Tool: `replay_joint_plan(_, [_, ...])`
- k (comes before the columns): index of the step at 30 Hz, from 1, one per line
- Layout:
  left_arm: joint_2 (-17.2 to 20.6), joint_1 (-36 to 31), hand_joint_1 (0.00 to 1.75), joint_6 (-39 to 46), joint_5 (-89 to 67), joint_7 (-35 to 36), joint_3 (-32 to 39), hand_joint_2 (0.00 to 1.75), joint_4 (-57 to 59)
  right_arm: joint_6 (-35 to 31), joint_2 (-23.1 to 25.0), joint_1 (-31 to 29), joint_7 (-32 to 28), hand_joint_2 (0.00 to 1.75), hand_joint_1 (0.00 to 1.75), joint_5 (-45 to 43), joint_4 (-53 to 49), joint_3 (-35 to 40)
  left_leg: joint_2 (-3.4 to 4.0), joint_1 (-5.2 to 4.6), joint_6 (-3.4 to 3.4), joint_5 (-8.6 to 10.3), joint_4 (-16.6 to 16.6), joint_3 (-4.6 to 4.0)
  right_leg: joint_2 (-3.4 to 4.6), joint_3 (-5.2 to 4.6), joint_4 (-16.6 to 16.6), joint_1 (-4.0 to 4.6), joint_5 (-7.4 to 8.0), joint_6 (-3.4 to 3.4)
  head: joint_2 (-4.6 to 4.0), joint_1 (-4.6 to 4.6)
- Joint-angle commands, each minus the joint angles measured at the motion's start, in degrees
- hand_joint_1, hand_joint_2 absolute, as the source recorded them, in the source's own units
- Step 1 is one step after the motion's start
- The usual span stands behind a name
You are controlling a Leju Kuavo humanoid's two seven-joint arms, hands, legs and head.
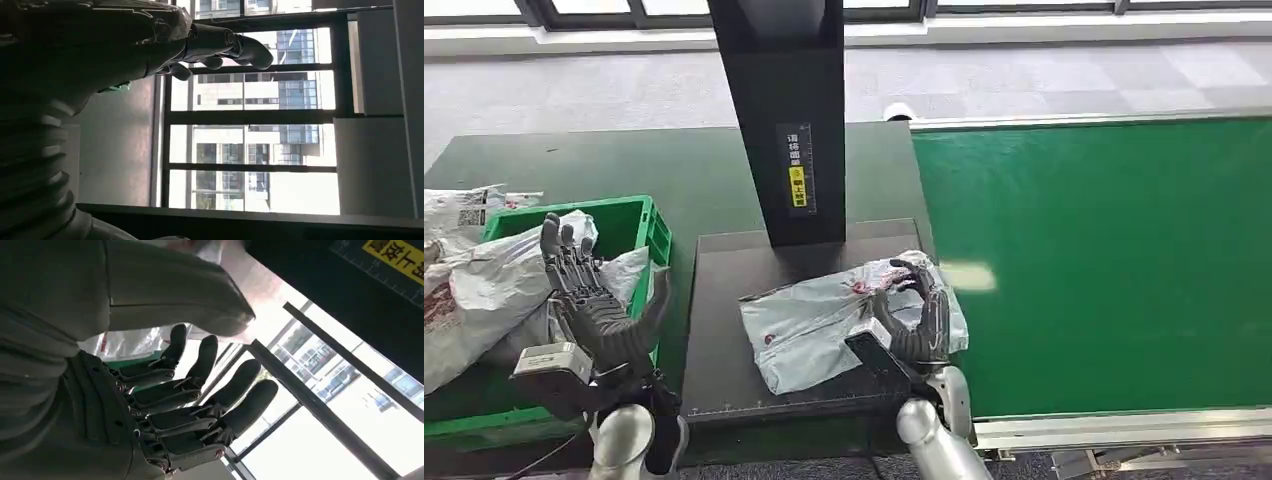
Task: Moved the parcel from conveyor to table for the left to box.
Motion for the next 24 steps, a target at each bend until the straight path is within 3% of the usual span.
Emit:
replay_joint_plan(1, [1.49,-1.59,0.00,0.31,0.18,0.28,-2.03,1.75,2.72,0.15,0.20,-3.13,-0.06,1.75,0.00,-0.07,6.85,-3.63,0.00,0.02,-0.01,0.05,-0.14,0.09,-0.05,0.09,-0.14,0.03,0.04,-0.07,0.00,0.00])
replay_joint_plan(13, [1.65,-2.41,0.00,0.44,0.34,0.28,-2.22,1.75,3.16,0.15,0.20,-3.33,-0.06,1.75,0.00,0.06,6.15,-3.63,-0.02,0.01,-0.02,0.10,-0.16,0.03,-0.07,0.05,-0.14,0.03,0.08,-0.09,0.00,0.00])
replay_joint_plan(17, [1.85,-2.67,0.00,0.86,0.57,0.28,-2.42,1.75,3.27,0.15,0.20,-2.67,-3.16,1.75,0.00,-2.73,3.56,-3.50,-0.04,0.01,-0.01,0.06,-0.11,0.04,-0.09,0.05,-0.09,0.02,0.04,-0.08,0.00,0.00])
replay_joint_plan(19, [1.98,-2.88,0.00,1.00,0.67,0.28,-2.53,1.75,3.43,0.15,0.20,-0.70,-7.31,1.75,0.00,-5.92,-2.30,-3.87,-0.05,0.00,-0.01,0.04,-0.06,-0.01,-0.09,0.01,-0.05,0.02,0.02,-0.06,0.00,0.00])
replay_joint_plan(24, [2.05,-4.00,0.00,-1.81,-2.76,0.28,-4.77,1.75,8.56,0.15,0.20,11.76,-8.04,1.75,0.00,-14.04,-38.37,1.71,-0.27,-0.05,0.00,0.05,0.02,-0.16,-0.31,-0.11,0.06,-0.04,-0.06,-0.06,0.00,0.00])
